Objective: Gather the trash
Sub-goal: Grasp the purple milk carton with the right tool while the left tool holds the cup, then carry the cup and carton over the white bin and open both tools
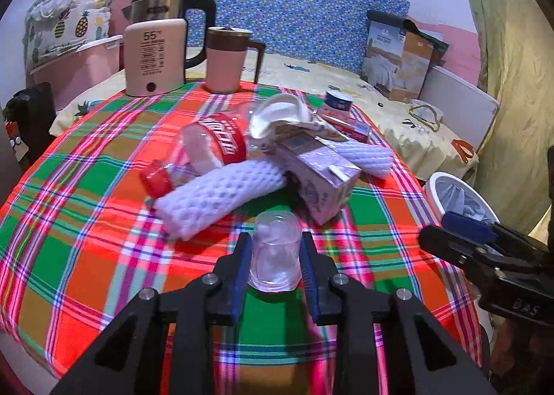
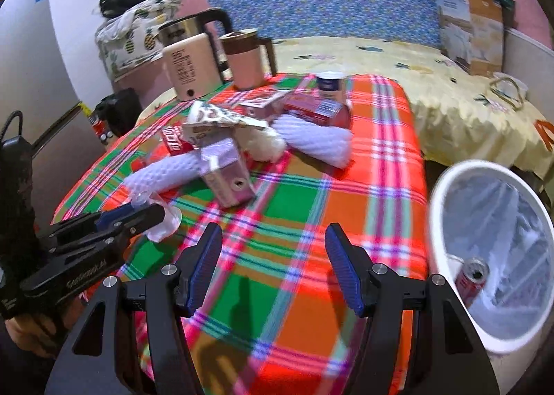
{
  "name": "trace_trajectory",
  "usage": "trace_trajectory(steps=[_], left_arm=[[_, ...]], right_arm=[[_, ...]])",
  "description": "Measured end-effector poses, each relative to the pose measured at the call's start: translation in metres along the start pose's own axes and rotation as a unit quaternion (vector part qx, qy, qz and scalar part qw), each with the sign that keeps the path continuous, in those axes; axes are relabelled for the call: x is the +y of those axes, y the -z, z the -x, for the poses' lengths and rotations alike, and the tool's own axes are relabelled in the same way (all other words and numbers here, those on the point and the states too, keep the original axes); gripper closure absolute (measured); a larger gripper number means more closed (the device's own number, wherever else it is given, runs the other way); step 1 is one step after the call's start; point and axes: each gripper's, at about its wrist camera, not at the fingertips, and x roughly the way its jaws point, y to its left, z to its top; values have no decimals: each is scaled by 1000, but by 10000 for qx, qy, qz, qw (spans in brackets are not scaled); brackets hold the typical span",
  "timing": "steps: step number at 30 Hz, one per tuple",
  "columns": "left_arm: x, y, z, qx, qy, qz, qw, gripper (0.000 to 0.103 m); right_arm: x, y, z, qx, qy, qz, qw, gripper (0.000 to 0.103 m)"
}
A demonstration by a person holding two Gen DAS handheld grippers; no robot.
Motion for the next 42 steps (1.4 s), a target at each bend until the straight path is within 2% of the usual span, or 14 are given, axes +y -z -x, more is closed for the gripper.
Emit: trace_trajectory(steps=[11,21,22,23,25,34,42], left_arm=[[20,-1,1,-17,6,140,9999,74],[24,1,-5,45,90,173,9998,74],[23,2,-5,56,93,174,9998,74],[23,2,-5,64,93,174,9998,74],[23,2,-5,74,95,174,9998,74],[18,3,-2,81,122,111,9998,74],[-2,8,7,91,202,-62,9997,74]], right_arm=[[28,-28,-37,108,-119,447,9989,40],[35,-33,-62,375,-203,466,9980,40],[36,-32,-62,379,-213,477,9979,43],[38,-31,-61,371,-232,500,9978,51],[40,-30,-61,386,-201,532,9976,61],[31,-22,-46,291,-248,318,9988,63],[5,2,-18,248,-235,-180,9993,64]])
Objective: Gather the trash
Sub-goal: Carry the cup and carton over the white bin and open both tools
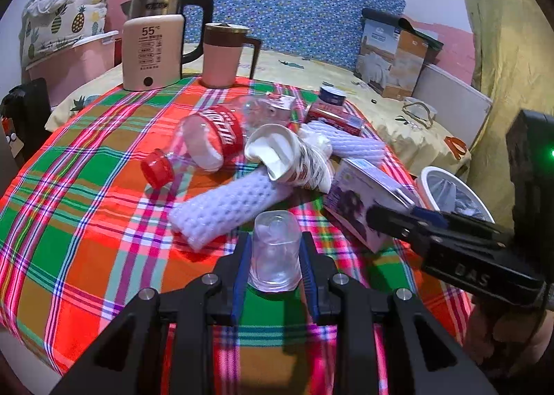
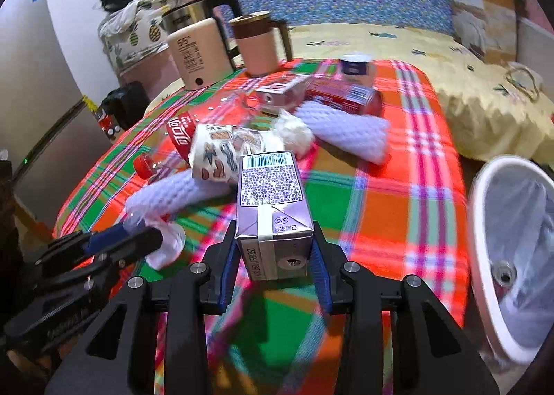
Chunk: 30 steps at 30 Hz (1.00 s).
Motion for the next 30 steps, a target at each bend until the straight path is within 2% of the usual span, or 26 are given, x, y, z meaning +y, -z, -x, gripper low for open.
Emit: trace_trajectory(steps=[11,30], left_arm=[[-42,2,7,12,191,-352,9992,74],[-97,1,7,31,546,-795,9953,74]], right_arm=[[-24,16,40,-341,148,-383,9986,64],[-60,30,70,-659,484,-800,9934,64]])
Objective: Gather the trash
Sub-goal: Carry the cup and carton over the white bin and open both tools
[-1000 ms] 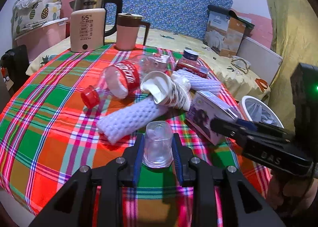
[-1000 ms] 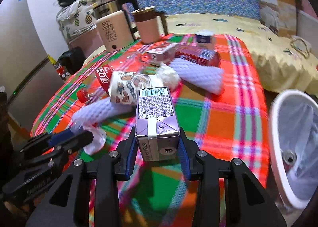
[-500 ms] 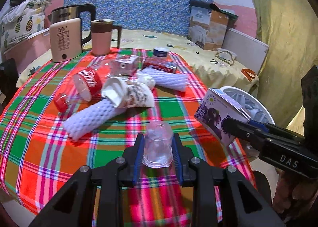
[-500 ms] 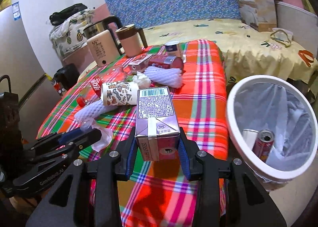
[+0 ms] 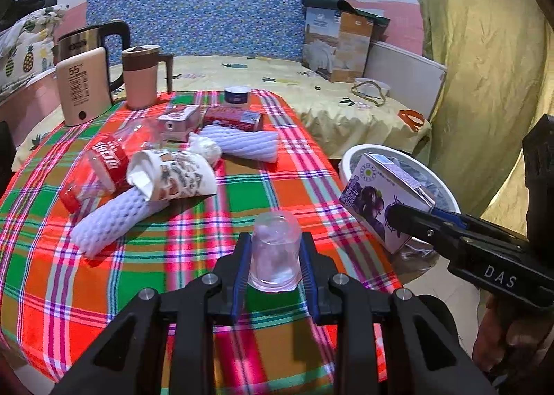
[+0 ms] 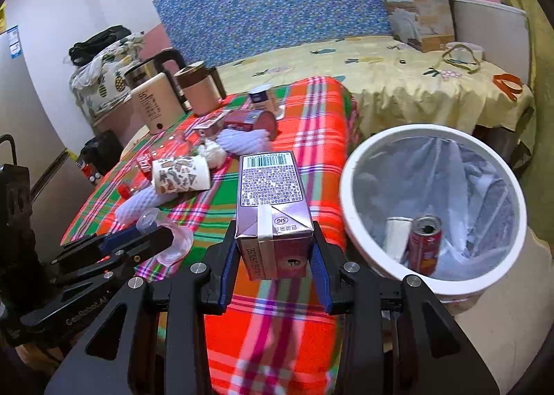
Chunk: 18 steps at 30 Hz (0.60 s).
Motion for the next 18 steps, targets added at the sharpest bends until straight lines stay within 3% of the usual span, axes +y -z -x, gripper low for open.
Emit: trace_trajectory(steps=[18], left_arm=[[-45,-15,-16,-3,441,-384,9983,74]], right_arm=[[-55,2,23,-184,555,-483,9971,64]])
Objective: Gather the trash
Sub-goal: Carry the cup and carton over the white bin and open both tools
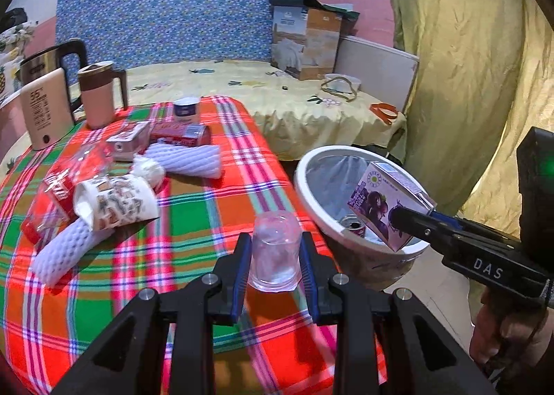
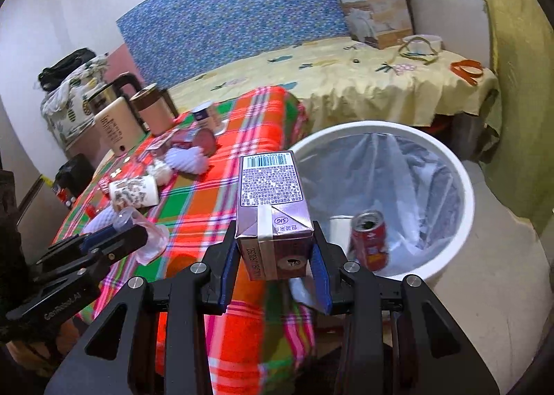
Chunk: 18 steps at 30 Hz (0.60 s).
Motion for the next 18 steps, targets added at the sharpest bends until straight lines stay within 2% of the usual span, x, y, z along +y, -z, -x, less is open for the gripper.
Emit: trace_trajectory(steps=[10,18], left_arm=[[-28,-14,-17,21,288,-224,9993,74],[-48,-22,-40,116,621,-353,9974,74]], right_arm=[[-36,-3,9,-77,336,-299,9990,63],[-51,-2,7,-41,497,-455,9977,63]])
